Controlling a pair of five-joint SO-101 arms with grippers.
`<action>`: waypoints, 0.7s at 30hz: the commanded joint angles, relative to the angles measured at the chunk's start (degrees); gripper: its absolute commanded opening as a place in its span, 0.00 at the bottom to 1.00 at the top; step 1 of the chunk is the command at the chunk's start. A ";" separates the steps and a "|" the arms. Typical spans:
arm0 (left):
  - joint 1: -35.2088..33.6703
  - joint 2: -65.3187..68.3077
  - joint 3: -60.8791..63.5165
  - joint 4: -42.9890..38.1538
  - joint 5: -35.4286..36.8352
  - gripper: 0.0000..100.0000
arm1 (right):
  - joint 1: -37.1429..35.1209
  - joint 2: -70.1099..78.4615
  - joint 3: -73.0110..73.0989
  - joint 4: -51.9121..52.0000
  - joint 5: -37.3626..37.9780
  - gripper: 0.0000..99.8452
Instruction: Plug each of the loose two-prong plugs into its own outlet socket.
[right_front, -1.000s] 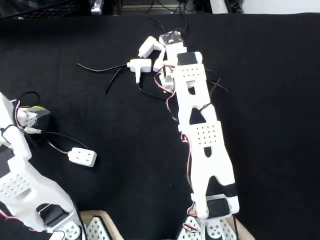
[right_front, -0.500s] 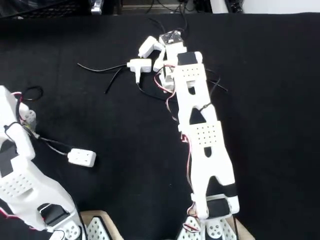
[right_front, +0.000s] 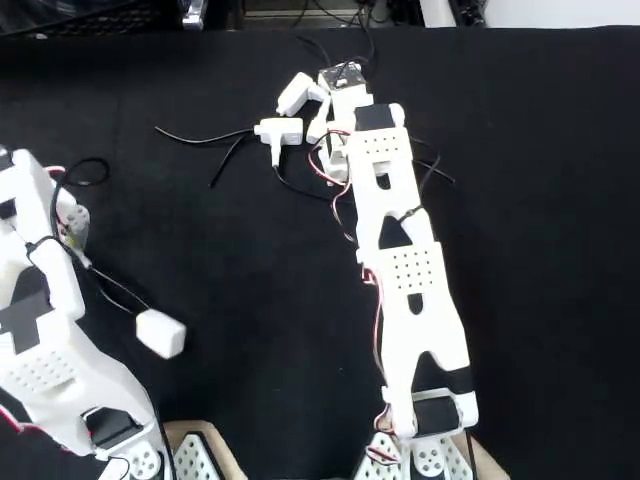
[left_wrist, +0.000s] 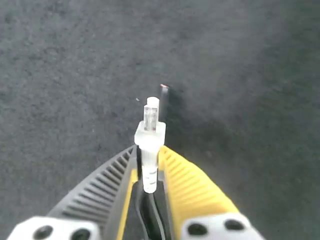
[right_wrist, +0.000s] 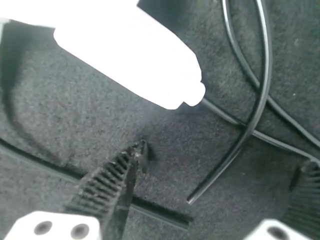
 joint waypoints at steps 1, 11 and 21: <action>0.04 -7.65 -5.58 3.69 -0.18 0.03 | -2.90 0.48 -1.54 -0.44 0.35 0.45; 0.31 -16.18 -5.93 4.57 -0.18 0.03 | -2.90 0.48 -1.54 -0.35 0.35 0.45; -18.59 -20.04 -5.32 8.18 -0.79 0.03 | -3.78 0.22 -1.63 1.67 0.44 0.45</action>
